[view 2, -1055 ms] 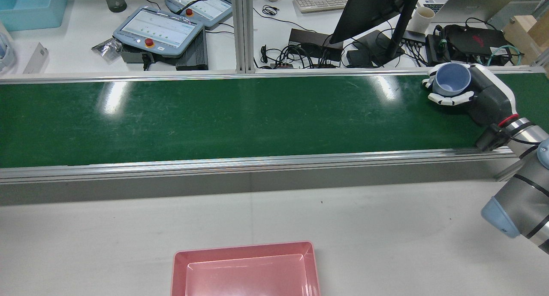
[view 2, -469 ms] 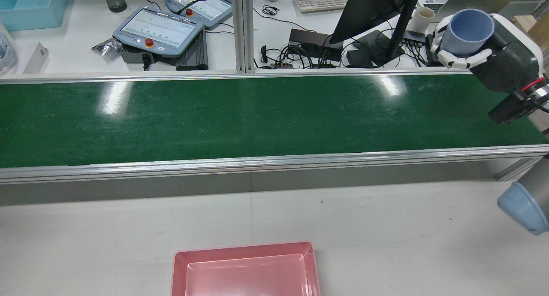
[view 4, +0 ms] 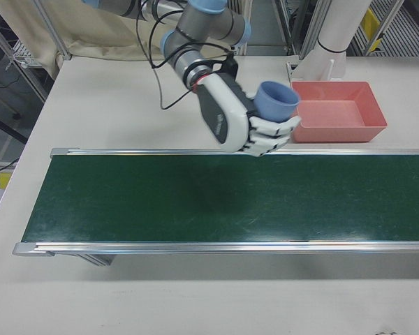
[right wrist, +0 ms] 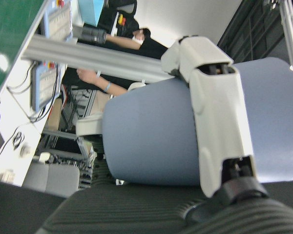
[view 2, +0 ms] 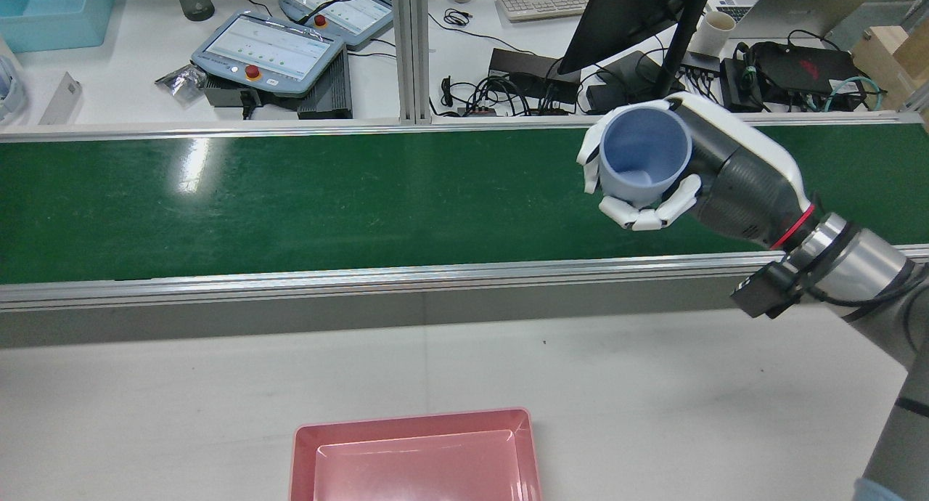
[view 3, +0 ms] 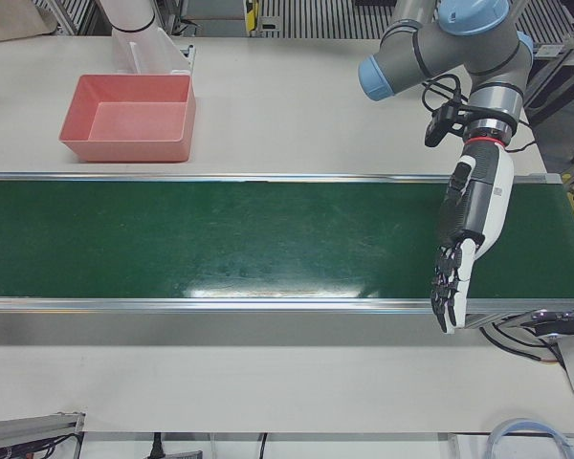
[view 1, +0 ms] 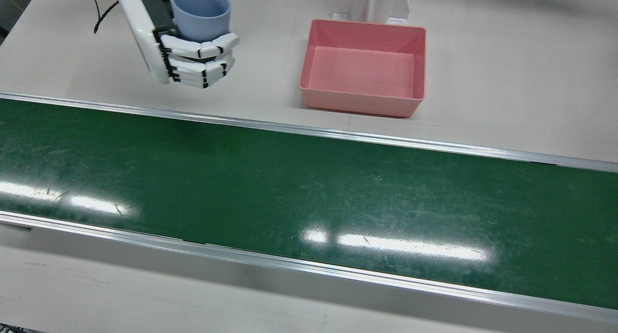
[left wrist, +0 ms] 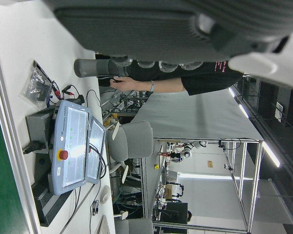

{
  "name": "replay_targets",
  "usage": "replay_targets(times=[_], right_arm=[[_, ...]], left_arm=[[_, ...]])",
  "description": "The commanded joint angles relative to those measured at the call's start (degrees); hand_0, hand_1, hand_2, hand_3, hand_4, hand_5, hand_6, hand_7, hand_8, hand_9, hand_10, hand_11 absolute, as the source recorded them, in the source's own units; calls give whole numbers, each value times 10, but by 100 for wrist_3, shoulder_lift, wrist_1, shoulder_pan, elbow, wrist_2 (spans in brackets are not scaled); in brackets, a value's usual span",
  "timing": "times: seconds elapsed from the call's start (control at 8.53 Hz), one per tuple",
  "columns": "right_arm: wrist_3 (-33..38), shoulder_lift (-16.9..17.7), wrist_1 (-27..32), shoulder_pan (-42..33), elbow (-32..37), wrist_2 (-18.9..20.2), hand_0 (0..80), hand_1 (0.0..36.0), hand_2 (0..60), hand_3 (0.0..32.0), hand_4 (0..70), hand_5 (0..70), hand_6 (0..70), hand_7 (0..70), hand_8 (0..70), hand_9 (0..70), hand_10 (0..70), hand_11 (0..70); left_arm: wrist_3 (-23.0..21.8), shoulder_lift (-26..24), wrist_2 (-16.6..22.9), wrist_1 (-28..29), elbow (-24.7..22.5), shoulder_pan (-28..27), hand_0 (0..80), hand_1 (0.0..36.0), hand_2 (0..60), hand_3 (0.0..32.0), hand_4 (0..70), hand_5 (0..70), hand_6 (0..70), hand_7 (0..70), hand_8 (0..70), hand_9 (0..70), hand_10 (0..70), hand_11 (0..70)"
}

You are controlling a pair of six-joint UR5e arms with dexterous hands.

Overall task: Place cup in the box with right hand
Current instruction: 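Lift the cup off the belt and carry it toward the pink tray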

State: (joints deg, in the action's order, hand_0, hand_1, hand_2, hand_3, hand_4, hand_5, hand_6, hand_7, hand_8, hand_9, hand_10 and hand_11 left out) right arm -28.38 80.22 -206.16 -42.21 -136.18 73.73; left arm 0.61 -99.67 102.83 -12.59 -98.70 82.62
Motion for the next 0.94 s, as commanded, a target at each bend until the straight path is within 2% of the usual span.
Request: replay_targets(times=[0.0,0.23,0.47,0.7,0.82], right_arm=[[-920,-164,-179,2149,-199,-804,800,360,600,0,414,306,531,700,700,700,544,700],[-1632,-208,-152,3065,81,-1227,800,360,600,0,339,301,519,700,700,700,529,700],[-1670,-287,-4,3481,651,-1308,800,360,600,0,391,290,504,700,700,700,496,700],[-1679,-279,312,3587,1040,-1291,800,360,600,0,357,286,495,700,700,700,473,700],[-1679,-279,322,3596,1093,-1291,800,360,600,0,305,270,469,700,700,700,401,602]], left_arm=[[-9,0,0,-6,0,0,0,0,0,0,0,0,0,0,0,0,0,0],[-9,0,0,3,8,0,0,0,0,0,0,0,0,0,0,0,0,0],[-9,0,0,11,8,0,0,0,0,0,0,0,0,0,0,0,0,0],[-9,0,0,3,8,0,0,0,0,0,0,0,0,0,0,0,0,0],[-9,0,0,3,8,0,0,0,0,0,0,0,0,0,0,0,0,0]])
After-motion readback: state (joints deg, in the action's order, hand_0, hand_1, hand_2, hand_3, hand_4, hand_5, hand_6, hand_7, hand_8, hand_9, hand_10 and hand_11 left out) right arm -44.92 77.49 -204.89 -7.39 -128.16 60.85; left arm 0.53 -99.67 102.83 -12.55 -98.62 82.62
